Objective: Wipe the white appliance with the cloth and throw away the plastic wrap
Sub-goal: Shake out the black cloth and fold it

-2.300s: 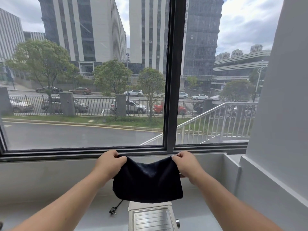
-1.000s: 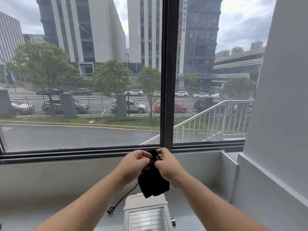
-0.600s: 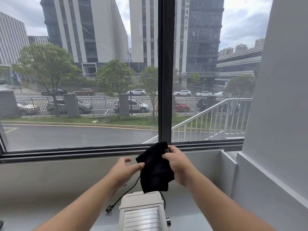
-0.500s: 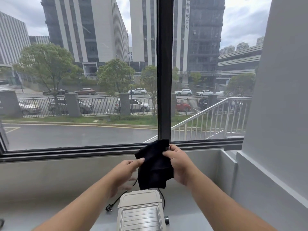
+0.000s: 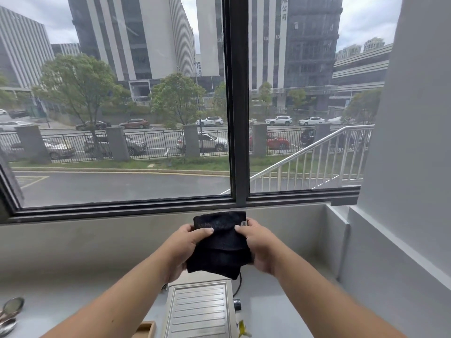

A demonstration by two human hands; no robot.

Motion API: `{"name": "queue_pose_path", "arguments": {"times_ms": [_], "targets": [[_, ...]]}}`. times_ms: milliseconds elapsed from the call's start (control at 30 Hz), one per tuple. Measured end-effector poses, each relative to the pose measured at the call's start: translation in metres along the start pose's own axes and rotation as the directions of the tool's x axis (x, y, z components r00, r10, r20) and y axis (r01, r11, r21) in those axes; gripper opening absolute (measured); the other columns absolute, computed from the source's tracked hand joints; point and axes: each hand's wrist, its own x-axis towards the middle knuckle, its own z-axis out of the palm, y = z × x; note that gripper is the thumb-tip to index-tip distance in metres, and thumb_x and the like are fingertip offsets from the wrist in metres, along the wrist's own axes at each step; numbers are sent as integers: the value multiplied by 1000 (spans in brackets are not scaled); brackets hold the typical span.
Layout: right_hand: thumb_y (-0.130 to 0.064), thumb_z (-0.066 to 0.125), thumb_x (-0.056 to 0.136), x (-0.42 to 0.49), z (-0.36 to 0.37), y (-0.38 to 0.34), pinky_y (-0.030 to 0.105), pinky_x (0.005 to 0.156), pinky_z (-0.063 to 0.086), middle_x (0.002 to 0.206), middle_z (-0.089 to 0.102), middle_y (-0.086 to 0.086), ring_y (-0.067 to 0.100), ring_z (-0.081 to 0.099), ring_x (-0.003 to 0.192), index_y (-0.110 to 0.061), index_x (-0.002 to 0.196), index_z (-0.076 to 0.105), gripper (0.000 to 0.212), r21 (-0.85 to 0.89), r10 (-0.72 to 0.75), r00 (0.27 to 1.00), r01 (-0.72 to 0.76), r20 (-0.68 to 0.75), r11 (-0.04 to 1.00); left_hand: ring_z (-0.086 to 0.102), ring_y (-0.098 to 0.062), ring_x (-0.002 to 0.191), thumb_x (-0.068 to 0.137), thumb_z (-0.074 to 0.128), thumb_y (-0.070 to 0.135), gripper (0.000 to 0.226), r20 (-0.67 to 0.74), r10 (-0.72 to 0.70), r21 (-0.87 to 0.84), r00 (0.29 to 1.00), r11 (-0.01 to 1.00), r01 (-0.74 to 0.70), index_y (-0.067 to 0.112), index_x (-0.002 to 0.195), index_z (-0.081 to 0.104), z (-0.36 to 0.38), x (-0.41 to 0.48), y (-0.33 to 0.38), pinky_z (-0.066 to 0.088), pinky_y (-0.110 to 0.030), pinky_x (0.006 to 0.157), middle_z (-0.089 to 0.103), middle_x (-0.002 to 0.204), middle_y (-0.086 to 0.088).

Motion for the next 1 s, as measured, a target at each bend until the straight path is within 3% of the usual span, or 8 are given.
{"name": "queue_pose_path", "arguments": {"times_ms": [67,200,400,533,700,833,1000], "targets": [[-4,52,100,1,-3,6,39,62,62,122,73,12,29,74,98,-26,124,59,33,-30,22,999,-21,32,999,80,-31,93,96,73,29,33,-45,-19,26,999,999,20,15,125,62,-2,3,-9,66,-45,71,82,103,-10],[6,53,94,4,-3,18,39,63,62,123,70,12,31,71,101,-32,123,58,48,-71,45,997,-40,64,997,80,-35,91,98,71,33,29,-100,-76,19,992,997,78,18,121,63,-8,10,-29,66,-51,75,82,103,-11],[6,57,91,15,6,35,38,63,62,106,76,15,26,75,85,-13,112,67,30,-117,62,998,-62,-5,991,81,-29,86,95,74,33,27,-114,-108,58,988,992,115,22,119,64,-22,14,-42,64,-39,65,83,98,-5],[3,58,94,23,19,39,39,63,63,101,78,13,27,77,86,-12,108,69,24,-148,83,996,-84,-10,985,81,-26,85,97,71,32,24,-116,-100,79,988,991,110,24,118,64,-39,18,-43,63,-36,62,83,100,-2],[4,58,96,37,54,41,56,87,63,121,70,14,34,71,107,-19,125,58,37,-157,45,997,-54,-56,986,81,-26,88,97,72,35,27,-117,-99,56,988,993,107,24,119,63,-74,21,-42,64,-38,67,82,105,-4],[5,55,96,50,90,44,58,86,62,120,69,13,36,71,106,-26,129,55,45,-210,30,997,-45,-72,977,81,-25,83,95,73,35,28,-122,-102,66,987,992,110,24,119,64,-112,23,-37,62,-33,59,83,100,-3],[4,58,93,72,137,52,56,82,64,118,68,10,31,72,99,-29,134,53,52,-267,20,996,-44,-92,963,81,-23,84,95,70,32,23,-150,-88,82,985,992,101,25,116,64,-164,28,-35,62,-35,63,82,100,-2]]}}
